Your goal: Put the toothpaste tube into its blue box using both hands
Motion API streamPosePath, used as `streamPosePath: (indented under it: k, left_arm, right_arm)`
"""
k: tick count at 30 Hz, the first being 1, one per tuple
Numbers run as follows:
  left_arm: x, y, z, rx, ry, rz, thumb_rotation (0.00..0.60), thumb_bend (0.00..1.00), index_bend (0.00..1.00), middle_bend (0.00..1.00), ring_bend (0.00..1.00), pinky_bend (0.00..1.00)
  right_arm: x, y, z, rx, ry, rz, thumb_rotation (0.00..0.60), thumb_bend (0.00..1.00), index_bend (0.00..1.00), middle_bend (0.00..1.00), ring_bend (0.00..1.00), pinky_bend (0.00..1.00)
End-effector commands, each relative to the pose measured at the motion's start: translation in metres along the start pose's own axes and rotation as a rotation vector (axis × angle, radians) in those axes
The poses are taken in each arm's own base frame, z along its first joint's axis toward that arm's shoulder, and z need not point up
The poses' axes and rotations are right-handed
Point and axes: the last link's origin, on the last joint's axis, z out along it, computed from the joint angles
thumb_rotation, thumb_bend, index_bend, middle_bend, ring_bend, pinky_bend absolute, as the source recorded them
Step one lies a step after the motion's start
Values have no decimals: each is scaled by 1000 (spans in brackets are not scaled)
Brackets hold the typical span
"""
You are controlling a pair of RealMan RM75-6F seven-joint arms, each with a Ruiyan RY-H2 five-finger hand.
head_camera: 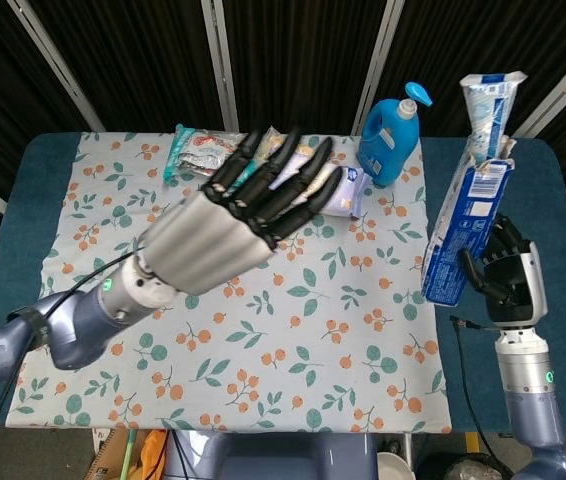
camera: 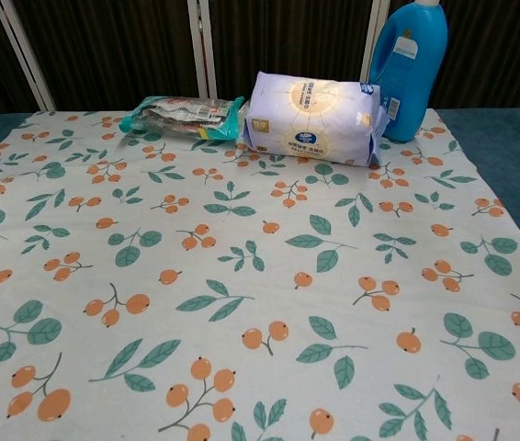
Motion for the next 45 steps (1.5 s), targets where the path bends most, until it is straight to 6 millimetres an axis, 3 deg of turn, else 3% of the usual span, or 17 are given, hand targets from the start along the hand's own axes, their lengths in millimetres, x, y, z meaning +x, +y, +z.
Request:
streamPosePath:
  k: [1, 4, 6, 12, 18, 20, 30, 38, 42, 45]
  left_arm:
    - [-4, -21, -60, 33, -100, -8, 600, 130, 166, 164, 200, 283]
    - [-9, -24, -103, 82, -175, -48, 600, 129, 166, 165, 200, 283]
    - [-13, -24, -143, 112, -247, -53, 600, 130, 166, 166, 201, 283]
    - [-18, -15, -234, 162, -413, -70, 600, 130, 166, 166, 201, 283]
    - [-17, 5, -312, 248, -637, -140, 600, 130, 166, 166, 200, 282]
    - [-17, 9, -327, 266, -671, -149, 600, 130, 166, 166, 200, 282]
    - [-12, 21, -370, 353, -769, -221, 600, 130, 159, 158, 200, 266]
    - [-12, 28, -371, 350, -770, -234, 600, 130, 159, 155, 201, 265]
    - [-11, 30, -370, 348, -772, -236, 600, 129, 159, 148, 197, 265]
    - [-12, 30, -371, 351, -779, -236, 600, 130, 159, 140, 191, 258]
  right_arm:
    - [8, -7, 4, 31, 25, -9, 600, 365, 499, 527, 508, 449]
    - [10, -14, 5, 55, 35, -4, 600, 365, 498, 527, 508, 448]
    - [12, -18, 5, 72, 38, 0, 600, 365, 498, 527, 508, 448]
    - [11, -35, 4, 137, 39, 28, 600, 364, 498, 527, 508, 449]
    - [13, -39, 3, 167, 58, -10, 600, 364, 446, 527, 491, 446]
    - [10, -35, 2, 155, 54, -11, 600, 364, 422, 527, 483, 442]
    - [4, -26, 1, 140, 51, 11, 600, 364, 415, 527, 472, 441]
    - [4, -35, -2, 172, 71, 84, 600, 365, 356, 475, 415, 440]
    - [2, -43, -4, 223, 88, 110, 600, 364, 255, 421, 360, 441]
    - [2, -46, -5, 248, 95, 99, 600, 364, 241, 404, 344, 441]
